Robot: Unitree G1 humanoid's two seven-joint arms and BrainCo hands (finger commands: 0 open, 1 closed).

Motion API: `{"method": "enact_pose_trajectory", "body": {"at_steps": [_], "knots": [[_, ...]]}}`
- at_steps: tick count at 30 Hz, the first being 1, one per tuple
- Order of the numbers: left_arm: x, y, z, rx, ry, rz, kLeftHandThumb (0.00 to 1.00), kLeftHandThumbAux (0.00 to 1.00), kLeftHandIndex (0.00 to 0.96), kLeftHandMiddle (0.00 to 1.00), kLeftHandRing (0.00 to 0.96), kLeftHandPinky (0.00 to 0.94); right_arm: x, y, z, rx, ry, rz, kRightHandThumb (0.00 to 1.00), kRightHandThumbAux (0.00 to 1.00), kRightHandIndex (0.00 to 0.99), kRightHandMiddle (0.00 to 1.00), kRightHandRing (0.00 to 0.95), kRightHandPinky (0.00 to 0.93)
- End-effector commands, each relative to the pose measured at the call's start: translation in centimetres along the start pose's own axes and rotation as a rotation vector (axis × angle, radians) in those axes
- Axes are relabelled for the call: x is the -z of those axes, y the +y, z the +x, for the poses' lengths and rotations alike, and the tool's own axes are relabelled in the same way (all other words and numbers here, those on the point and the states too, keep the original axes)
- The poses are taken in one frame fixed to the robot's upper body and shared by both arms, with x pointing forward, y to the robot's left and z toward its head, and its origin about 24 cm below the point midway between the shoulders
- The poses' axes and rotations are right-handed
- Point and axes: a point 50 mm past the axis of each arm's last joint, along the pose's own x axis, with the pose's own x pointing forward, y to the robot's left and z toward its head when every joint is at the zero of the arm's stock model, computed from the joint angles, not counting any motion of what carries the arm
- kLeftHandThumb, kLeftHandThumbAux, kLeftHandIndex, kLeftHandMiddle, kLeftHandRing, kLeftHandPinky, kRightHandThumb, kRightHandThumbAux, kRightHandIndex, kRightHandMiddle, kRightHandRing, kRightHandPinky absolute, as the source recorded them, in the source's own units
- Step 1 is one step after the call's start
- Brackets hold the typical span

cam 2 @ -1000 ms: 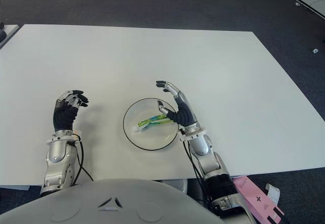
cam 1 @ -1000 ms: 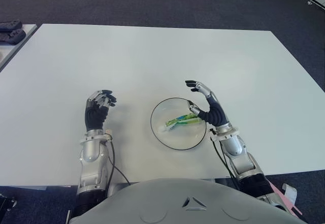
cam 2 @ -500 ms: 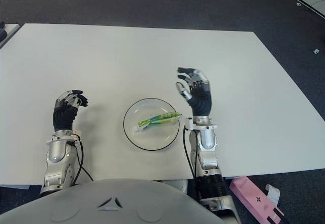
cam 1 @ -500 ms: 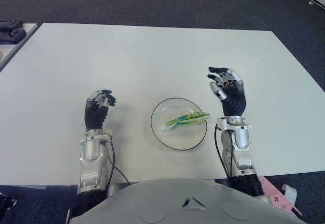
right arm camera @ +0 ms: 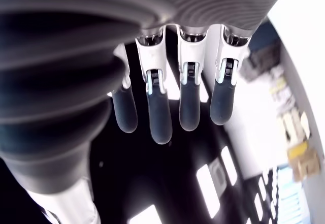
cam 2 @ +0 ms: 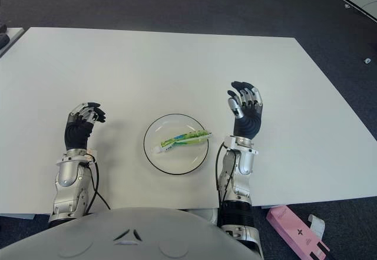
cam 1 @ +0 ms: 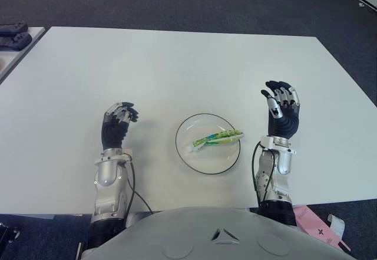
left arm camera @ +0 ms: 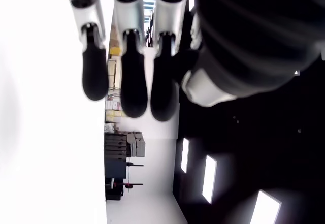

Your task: Put the toothpaste on the table into the plate.

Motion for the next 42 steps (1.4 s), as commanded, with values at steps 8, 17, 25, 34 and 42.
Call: {"method": "enact_pose_trajectory", "body": {"at_steps": [8,17,25,34,42], "knots": [[0.2,-0.7,0.2,0.046,0.008,-0.058,0.701,0.719,0.437,0.589,0.573,0.512,0.8,-0.9,0.2,0.091,0.052,-0.031,0.072,0.913,0.342,0.369,0.373,0.401],[0.3,-0.7,0.2,0.067,-0.002,-0.059,0.701,0.718,0.437,0.595,0.573,0.545,1.3,-1.3,-0.4,0.155,0.175,-0.097,0.113,0.986,0.381,0.395,0.406,0.436],[0.4,-0.7,0.2,0.07,0.003,-0.068,0.7,0.719,0.437,0.604,0.576,0.521,1.9,-1.4,-0.8,0.126,0.245,-0.142,0.109,0.998,0.399,0.403,0.417,0.441],[0.7,-0.8,0.0,0.052,0.026,-0.094,0.704,0.718,0.438,0.597,0.564,0.5,2.3,-1.9,-1.2,0.089,0.352,-0.187,0.102,0.998,0.393,0.409,0.423,0.436],[0.8,-0.8,0.0,0.039,0.043,-0.092,0.703,0.72,0.437,0.589,0.567,0.529,2.5,-2.2,-1.3,0.056,0.43,-0.21,0.524,0.821,0.408,0.418,0.429,0.445]]}}
